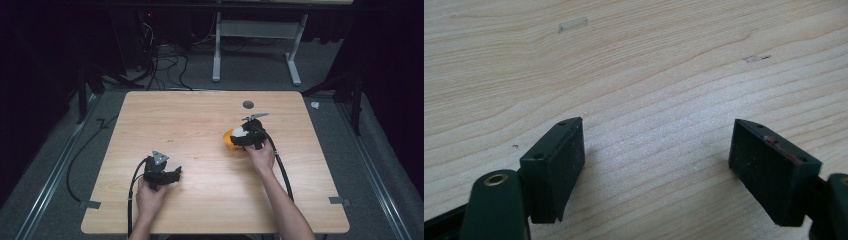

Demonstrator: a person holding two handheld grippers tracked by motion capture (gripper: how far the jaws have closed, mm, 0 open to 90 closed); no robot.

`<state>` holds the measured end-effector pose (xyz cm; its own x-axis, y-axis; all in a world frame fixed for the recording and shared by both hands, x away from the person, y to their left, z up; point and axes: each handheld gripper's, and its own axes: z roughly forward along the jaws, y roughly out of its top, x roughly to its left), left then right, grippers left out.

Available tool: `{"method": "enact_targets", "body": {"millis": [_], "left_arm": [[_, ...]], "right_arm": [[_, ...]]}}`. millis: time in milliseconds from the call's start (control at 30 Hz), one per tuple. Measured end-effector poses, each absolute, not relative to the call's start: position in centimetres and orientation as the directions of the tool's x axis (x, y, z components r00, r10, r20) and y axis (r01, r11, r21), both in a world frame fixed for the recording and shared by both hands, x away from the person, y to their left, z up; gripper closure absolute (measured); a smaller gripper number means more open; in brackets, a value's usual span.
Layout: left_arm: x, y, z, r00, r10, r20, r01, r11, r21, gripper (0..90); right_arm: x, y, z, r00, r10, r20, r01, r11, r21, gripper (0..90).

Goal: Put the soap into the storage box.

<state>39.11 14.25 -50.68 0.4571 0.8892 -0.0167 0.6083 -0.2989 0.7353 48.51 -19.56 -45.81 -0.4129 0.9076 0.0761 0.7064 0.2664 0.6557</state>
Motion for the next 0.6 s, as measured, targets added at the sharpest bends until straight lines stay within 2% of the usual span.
{"method": "enact_targets", "body": {"millis": [600], "left_arm": [[39.11,14.23,-50.69,0.457,0.889,-0.015,0.607,-0.3,0.736,22.9]], "right_arm": [[48.26,-20.05,-45.9,-0.411,0.905,0.112,0.695,0.231,0.681,22.5]]}}
